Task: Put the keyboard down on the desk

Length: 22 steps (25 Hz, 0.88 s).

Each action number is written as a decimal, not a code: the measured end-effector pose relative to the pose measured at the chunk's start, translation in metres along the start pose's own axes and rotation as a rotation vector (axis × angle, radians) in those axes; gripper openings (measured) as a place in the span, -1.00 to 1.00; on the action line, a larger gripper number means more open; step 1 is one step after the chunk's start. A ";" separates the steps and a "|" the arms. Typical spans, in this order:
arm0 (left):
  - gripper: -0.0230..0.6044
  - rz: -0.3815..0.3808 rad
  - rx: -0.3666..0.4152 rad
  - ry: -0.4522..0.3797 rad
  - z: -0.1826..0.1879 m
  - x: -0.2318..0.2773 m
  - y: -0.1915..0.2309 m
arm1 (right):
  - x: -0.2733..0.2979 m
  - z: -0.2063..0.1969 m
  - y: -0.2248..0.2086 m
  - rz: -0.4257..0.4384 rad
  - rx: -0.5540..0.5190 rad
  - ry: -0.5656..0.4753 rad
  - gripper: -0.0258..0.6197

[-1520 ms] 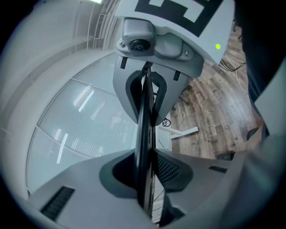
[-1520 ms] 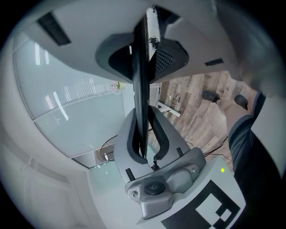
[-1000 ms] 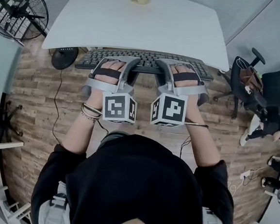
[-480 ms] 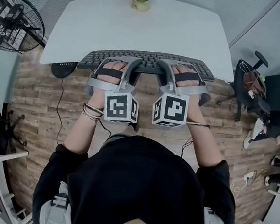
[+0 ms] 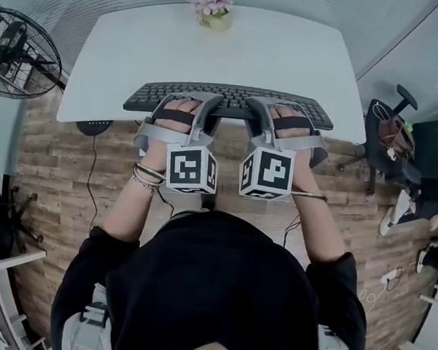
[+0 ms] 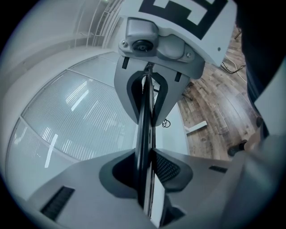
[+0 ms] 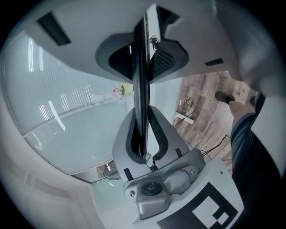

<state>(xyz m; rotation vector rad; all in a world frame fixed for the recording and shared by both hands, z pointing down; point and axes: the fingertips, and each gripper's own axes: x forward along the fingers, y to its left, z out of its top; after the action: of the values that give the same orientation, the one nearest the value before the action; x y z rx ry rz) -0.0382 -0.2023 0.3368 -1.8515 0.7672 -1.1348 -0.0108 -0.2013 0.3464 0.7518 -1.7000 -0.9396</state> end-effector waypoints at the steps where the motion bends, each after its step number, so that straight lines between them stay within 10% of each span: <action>1: -0.58 -0.002 0.001 0.000 -0.003 0.005 0.003 | 0.006 -0.001 -0.003 0.000 0.002 0.000 -0.63; 22: -0.58 -0.063 -0.013 -0.016 -0.052 0.082 0.031 | 0.096 -0.011 -0.031 0.049 0.028 0.021 -0.63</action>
<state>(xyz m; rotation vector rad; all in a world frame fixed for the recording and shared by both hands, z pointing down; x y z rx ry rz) -0.0543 -0.3010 0.3575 -1.9048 0.7131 -1.1562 -0.0272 -0.2989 0.3668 0.7325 -1.7090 -0.8728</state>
